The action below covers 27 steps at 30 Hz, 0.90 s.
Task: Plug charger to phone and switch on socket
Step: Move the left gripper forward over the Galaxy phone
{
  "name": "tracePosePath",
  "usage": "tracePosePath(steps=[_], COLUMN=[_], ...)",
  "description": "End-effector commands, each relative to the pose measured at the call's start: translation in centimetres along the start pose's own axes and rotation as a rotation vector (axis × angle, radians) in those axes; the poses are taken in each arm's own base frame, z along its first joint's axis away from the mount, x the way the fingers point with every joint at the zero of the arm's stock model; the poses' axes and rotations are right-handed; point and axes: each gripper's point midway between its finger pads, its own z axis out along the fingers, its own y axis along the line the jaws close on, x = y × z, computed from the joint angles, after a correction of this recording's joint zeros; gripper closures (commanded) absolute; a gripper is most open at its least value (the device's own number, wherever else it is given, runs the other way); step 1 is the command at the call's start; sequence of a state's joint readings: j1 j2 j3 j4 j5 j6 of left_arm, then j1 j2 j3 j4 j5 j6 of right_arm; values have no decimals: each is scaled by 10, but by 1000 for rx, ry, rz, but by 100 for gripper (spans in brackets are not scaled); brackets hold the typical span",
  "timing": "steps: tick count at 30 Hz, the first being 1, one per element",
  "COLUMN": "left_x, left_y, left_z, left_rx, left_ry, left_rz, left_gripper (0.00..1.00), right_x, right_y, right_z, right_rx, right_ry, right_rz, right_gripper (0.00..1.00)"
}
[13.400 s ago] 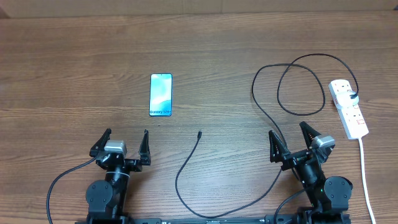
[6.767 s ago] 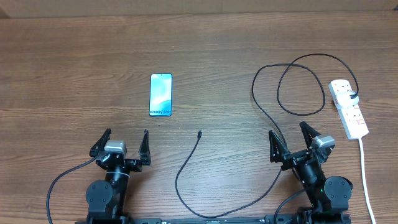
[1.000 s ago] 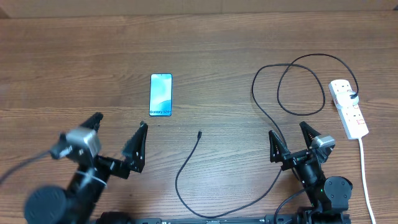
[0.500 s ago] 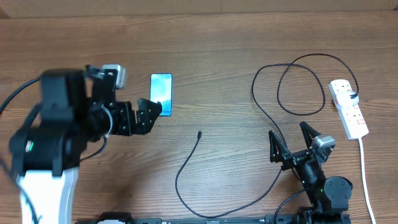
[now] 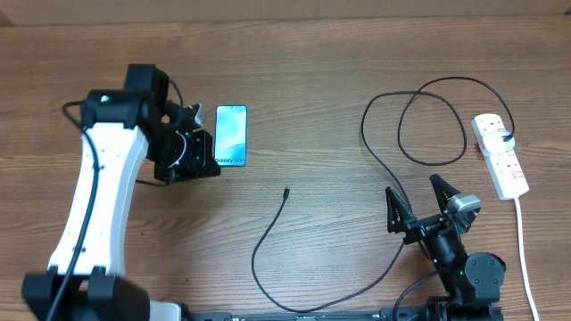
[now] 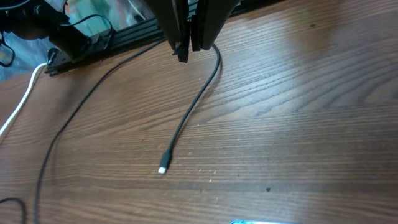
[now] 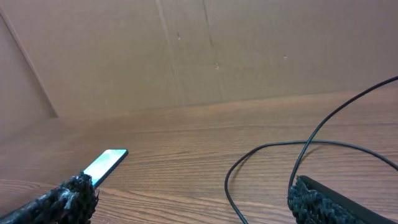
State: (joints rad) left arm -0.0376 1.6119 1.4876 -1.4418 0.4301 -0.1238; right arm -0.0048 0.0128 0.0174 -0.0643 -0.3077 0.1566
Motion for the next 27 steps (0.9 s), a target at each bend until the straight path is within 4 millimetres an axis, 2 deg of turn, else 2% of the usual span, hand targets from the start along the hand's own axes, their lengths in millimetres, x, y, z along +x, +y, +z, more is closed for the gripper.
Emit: tracePosePath(steps=[1,4,5,8,9,10,14,18,22,27], left_x=[-6,-14,-19,-35,-42,-49,-84,-108,-122,-130], left_y=[2,6,10,23,28,33,49,57,63,72], left_z=[10,19,22,26,26,26,24,29,50,88], left_rx=[-13,-46,-72,-168,-201,-233,-331,-366,-367,-379], left_ry=[37,38,25,-29,-54,-82,-211,-278,-267,-208], left_rz=[-16,-6,0,-13,-17,-21,-18,-34,-40,-38], left_gripper=[96,96,90,51,29,0,0,0,0,0], right_x=[1,1,1,1,1,1,1,1,1,1], right_y=[1,1,1,1,1,1,1,1,1,1], right_z=[0,0,0,0,0,0,0,0,0,0], right_rx=[-8,-7,-7,-7,-7,-7,-7,-7,-7,-7], right_ry=[-5,-5,-5,-5,-5,-5,-5,-5,-5,-5], right_rz=[-2,-2,-2,-2,-2,-2,-2,-2,-2,-2], right_gripper=[0,0,0,0,0,0,0,0,0,0])
